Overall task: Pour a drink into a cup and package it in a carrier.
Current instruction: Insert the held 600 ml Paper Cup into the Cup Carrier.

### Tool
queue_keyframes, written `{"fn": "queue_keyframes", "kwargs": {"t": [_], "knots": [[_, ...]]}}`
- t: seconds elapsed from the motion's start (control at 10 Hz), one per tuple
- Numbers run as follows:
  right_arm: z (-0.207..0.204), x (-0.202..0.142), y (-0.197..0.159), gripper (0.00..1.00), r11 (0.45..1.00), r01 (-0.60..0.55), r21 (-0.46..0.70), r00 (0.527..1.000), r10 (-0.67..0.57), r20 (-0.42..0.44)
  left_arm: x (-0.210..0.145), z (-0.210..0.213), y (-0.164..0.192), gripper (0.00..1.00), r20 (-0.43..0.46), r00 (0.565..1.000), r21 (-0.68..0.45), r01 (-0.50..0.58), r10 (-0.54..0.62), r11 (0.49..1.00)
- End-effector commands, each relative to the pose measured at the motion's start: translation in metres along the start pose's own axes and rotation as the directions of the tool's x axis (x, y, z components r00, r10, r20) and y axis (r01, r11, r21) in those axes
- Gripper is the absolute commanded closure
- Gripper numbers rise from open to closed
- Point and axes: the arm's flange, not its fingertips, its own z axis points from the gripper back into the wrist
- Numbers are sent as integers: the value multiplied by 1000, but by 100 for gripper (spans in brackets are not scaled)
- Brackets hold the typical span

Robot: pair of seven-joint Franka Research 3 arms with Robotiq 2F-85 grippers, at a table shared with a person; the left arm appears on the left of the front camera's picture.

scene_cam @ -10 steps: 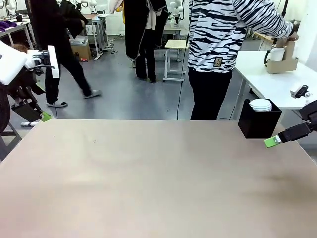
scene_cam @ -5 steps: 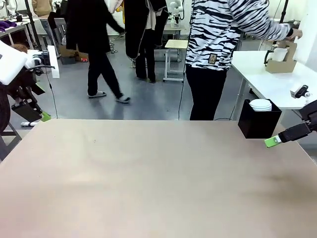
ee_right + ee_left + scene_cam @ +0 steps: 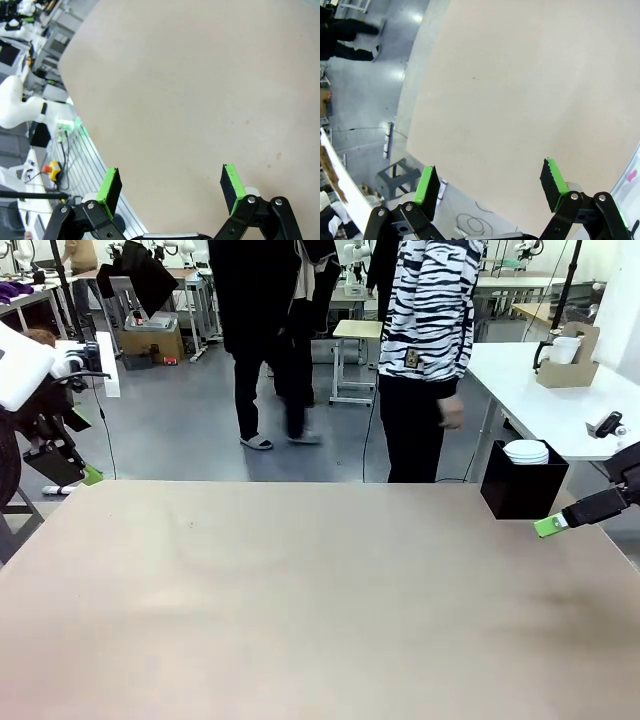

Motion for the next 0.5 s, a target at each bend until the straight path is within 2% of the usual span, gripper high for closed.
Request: {"fn": "queue_keyframes", "kwargs": {"t": [0.0,0.4], "knots": [[-1,0,-1,0,1000,-15,0,1000,15,25,0,1,-1,0,2,1000,0,-19,19,1000],[-1,0,-1,0,1000,-15,0,1000,15,25,0,1,-1,0,2,1000,0,-19,19,1000]]}}
